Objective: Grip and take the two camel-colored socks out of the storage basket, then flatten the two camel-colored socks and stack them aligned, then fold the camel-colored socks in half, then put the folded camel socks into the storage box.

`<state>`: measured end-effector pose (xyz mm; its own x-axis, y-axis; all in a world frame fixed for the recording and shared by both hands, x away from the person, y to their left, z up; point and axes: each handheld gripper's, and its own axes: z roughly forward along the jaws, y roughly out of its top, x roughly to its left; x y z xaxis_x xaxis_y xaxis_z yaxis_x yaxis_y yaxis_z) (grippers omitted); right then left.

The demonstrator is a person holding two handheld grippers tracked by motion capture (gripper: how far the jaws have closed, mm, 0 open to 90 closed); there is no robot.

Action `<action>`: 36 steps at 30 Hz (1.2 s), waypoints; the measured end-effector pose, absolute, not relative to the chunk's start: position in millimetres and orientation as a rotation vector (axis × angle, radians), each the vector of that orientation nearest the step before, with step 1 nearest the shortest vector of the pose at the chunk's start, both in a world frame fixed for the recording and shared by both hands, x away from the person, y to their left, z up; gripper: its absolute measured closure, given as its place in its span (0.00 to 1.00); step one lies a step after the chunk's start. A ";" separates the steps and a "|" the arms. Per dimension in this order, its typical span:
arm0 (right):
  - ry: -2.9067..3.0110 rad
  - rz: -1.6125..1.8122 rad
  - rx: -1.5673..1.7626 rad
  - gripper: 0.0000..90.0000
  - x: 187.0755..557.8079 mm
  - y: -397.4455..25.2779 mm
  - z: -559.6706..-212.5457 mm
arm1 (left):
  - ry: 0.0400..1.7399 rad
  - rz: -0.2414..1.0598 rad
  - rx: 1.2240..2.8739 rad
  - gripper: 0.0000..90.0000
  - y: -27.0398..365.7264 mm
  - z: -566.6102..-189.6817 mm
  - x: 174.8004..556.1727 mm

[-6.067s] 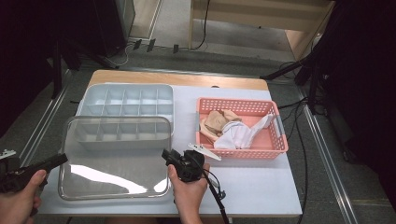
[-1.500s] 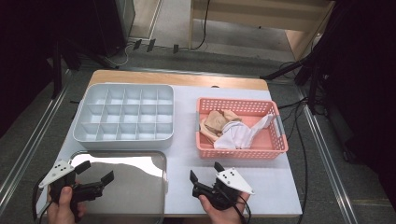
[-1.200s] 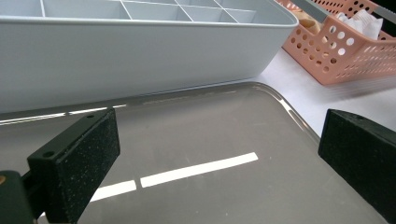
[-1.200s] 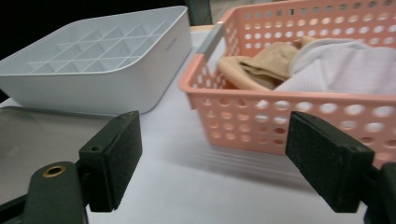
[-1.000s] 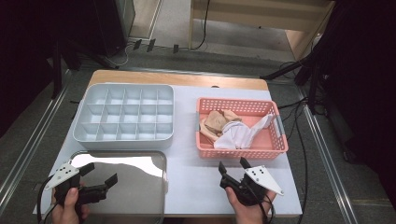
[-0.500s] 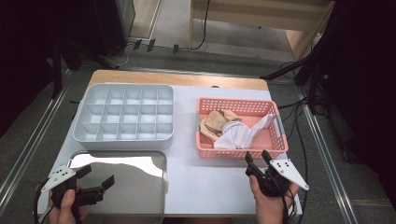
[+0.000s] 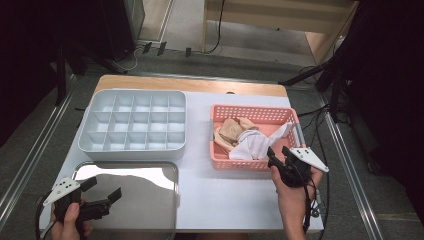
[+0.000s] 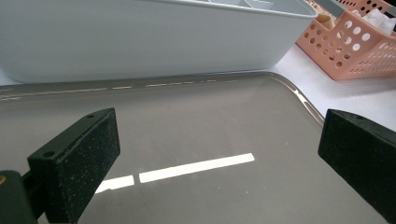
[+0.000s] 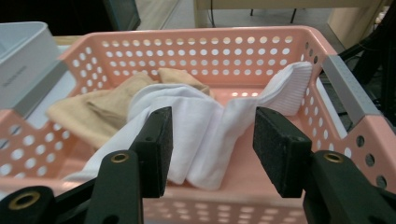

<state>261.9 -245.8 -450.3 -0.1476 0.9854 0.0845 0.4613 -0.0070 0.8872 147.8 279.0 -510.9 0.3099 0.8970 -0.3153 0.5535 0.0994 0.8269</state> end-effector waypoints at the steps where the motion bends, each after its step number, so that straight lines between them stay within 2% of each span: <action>1: 1.666 1.093 1.514 0.54 266.1 -245.9 -450.7 | 1.365 0.429 1.574 0.00 279.3 -510.9 147.7; 14: 1.725 0.944 1.672 0.55 313.0 -247.6 -460.8 | 1.361 0.420 1.574 0.00 280.7 -511.3 148.2; 20: 1.738 0.855 1.745 0.65 326.3 -248.8 -460.5 | 1.361 0.419 1.575 0.00 281.3 -511.4 147.7; 28: 1.784 0.850 1.828 0.65 337.5 -252.4 -459.3 | 1.361 0.420 1.575 0.00 281.6 -511.7 147.6; 32: 1.807 0.841 1.843 0.70 342.5 -251.8 -462.6 | 1.362 0.416 1.574 0.00 281.9 -512.0 147.8; 36: 1.815 0.802 1.855 0.69 347.8 -250.6 -466.2 | 1.362 0.414 1.575 0.00 282.0 -512.4 148.0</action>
<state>347.8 -250.6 -466.2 -0.0196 0.9938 0.1096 0.7501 -0.0578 0.6588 148.0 282.0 -512.4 0.3147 0.8917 -0.3254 0.5594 0.1028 0.8225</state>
